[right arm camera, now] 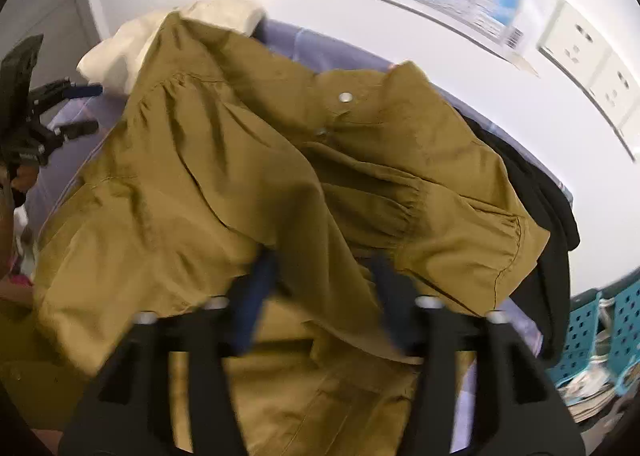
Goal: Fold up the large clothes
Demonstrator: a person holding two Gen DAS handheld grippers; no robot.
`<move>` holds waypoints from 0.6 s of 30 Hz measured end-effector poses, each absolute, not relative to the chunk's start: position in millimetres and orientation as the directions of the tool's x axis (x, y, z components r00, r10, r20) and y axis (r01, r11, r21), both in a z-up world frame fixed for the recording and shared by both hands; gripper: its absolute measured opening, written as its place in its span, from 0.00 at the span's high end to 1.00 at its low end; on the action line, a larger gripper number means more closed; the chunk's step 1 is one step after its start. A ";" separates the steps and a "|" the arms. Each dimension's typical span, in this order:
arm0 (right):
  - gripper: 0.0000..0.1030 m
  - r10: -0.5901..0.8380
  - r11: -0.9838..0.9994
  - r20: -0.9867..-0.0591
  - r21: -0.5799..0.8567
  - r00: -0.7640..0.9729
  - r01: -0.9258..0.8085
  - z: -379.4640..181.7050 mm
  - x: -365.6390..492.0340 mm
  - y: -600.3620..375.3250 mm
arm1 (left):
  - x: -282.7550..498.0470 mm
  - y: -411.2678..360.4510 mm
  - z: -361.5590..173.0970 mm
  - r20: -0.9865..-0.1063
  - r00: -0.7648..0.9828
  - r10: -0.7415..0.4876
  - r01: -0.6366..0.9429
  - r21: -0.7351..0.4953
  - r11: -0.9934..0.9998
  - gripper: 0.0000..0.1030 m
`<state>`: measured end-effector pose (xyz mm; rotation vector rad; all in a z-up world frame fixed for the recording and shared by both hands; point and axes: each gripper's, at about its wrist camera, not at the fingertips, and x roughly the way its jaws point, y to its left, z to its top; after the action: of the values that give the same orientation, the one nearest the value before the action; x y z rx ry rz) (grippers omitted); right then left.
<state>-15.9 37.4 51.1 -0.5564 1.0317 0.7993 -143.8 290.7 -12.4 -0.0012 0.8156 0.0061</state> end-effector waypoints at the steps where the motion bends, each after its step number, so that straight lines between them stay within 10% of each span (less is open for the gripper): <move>1: 0.27 0.342 0.606 -0.891 -0.032 0.297 -0.795 53.8 -16.3 29.8 | -137.1 286.8 -15.1 -0.736 0.677 0.013 -0.005 0.014 1.000 0.17; 5: 0.07 0.509 0.591 -0.808 0.078 0.297 -0.803 67.5 -32.8 -17.2 | -119.7 281.5 -18.3 -0.744 0.668 0.013 -0.003 0.015 1.000 0.17; 10: 0.09 0.454 0.638 -0.828 0.043 0.330 -0.769 24.3 -32.7 -45.8 | -103.1 279.6 -20.1 -0.747 0.664 0.022 -0.030 0.003 1.000 0.17; 13: 0.45 0.494 0.662 -0.824 0.149 0.277 -0.735 6.2 -17.0 -50.6 | -95.7 276.8 -21.5 -0.753 0.658 0.034 -0.047 0.004 0.999 0.17; 15: 0.90 0.536 0.656 -0.809 0.221 0.239 -0.722 6.6 -8.7 -52.7 | -92.5 273.0 -22.3 -0.755 0.654 0.056 -0.063 0.020 0.998 0.17; 18: 0.92 0.612 0.621 -0.759 0.288 0.222 -0.728 33.8 -6.9 -66.1 | -92.7 273.0 -22.4 -0.755 0.652 0.068 -0.071 0.028 0.997 0.17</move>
<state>-6.9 -66.1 33.8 -0.1393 0.9765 0.9302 -92.7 273.0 -22.4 -0.0040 0.8565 0.0790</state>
